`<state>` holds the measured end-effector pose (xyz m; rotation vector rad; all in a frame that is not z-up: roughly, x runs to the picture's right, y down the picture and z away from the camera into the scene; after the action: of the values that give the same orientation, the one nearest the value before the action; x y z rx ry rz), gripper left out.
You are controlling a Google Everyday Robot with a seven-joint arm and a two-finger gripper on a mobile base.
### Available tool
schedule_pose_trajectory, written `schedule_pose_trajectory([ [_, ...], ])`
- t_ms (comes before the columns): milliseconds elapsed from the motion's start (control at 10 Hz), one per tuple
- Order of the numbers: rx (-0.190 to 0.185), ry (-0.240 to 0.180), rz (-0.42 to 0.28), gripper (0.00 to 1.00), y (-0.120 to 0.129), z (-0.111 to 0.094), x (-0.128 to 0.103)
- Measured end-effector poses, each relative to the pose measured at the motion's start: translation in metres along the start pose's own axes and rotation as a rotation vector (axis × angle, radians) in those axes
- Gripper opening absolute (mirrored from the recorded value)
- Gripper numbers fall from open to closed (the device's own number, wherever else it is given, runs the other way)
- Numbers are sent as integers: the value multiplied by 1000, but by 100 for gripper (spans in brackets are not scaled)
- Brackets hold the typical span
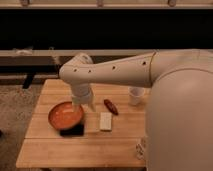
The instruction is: Pick up the ceramic bowl
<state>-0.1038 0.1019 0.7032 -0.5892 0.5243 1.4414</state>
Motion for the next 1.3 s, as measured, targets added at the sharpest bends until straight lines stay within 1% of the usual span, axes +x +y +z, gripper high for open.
schedule_pose_trajectory([
  [500, 0, 0, 0, 65, 0, 0, 0],
  [700, -2, -3, -4, 65, 1, 5, -4],
  [900, -16, -11, -19, 65, 21, 28, -19],
  [1100, -2, 6, -14, 65, 21, 56, -27],
  [1200, 5, 28, -22, 65, 31, 76, -31],
  [1300, 20, 49, -23, 65, 32, 89, -32],
])
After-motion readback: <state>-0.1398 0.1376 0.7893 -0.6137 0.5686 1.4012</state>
